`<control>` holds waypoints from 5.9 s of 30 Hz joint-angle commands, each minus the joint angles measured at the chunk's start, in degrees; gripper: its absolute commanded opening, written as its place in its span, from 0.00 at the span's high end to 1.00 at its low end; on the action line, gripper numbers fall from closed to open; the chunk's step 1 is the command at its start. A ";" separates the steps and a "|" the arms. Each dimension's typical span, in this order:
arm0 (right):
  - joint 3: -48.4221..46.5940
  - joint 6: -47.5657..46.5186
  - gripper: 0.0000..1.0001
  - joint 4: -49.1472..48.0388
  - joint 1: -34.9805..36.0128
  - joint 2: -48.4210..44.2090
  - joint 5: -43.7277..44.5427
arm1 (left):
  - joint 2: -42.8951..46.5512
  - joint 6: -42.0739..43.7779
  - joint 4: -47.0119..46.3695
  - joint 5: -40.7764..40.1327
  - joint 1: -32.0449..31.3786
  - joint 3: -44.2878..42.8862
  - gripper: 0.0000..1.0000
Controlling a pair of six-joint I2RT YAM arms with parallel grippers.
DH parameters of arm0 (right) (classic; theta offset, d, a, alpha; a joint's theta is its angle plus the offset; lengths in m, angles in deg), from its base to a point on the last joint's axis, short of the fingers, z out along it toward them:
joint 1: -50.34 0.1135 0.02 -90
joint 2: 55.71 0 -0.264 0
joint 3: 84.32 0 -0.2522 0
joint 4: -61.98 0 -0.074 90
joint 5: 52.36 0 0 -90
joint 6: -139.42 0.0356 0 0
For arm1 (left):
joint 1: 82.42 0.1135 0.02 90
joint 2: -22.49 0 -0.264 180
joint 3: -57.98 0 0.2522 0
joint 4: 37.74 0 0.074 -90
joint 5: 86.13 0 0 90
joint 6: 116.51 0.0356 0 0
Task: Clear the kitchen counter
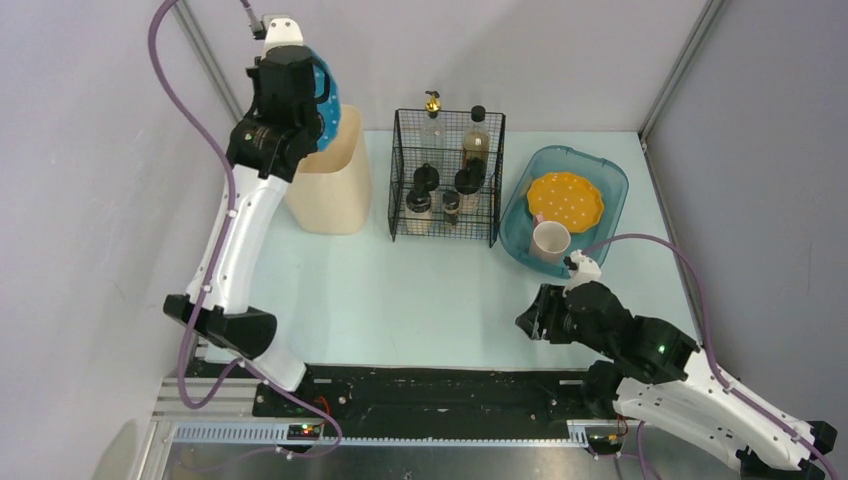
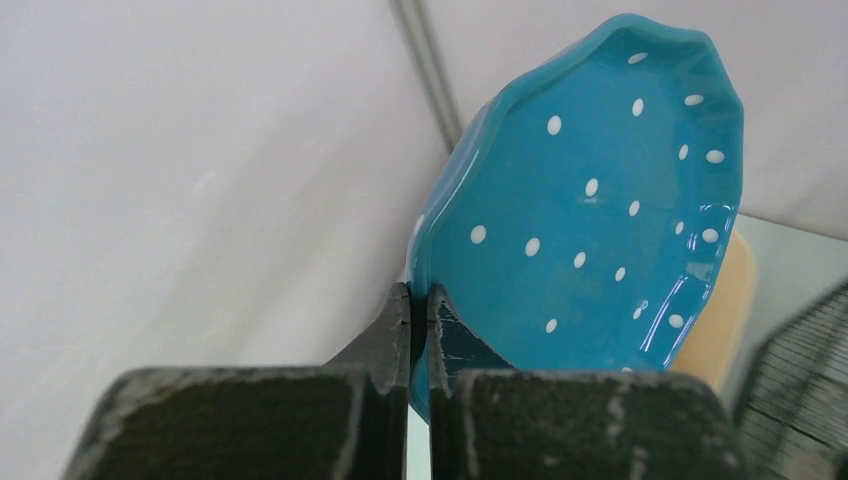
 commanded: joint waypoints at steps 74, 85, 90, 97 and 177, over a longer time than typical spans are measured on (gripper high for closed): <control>-8.03 0.10 0.45 -42.37 -14.39 27.41 -30.85 | 40.63 -49.73 -13.36 84.02 -2.50 61.35 1.00; -7.19 0.00 0.91 -42.31 -14.46 25.14 -29.13 | 40.25 -49.93 -14.81 84.07 -3.44 63.44 1.00; -7.23 -0.42 1.00 -41.59 -14.67 23.68 -28.01 | 39.55 -49.64 -15.06 84.14 -3.47 64.87 0.83; -6.92 0.48 1.00 -41.98 -17.45 20.54 -28.02 | 39.45 -47.35 -15.76 84.50 -3.42 66.05 0.38; -17.77 15.64 1.00 -56.31 -65.01 61.17 -23.52 | 41.14 -29.03 -16.13 97.52 -0.73 76.55 0.02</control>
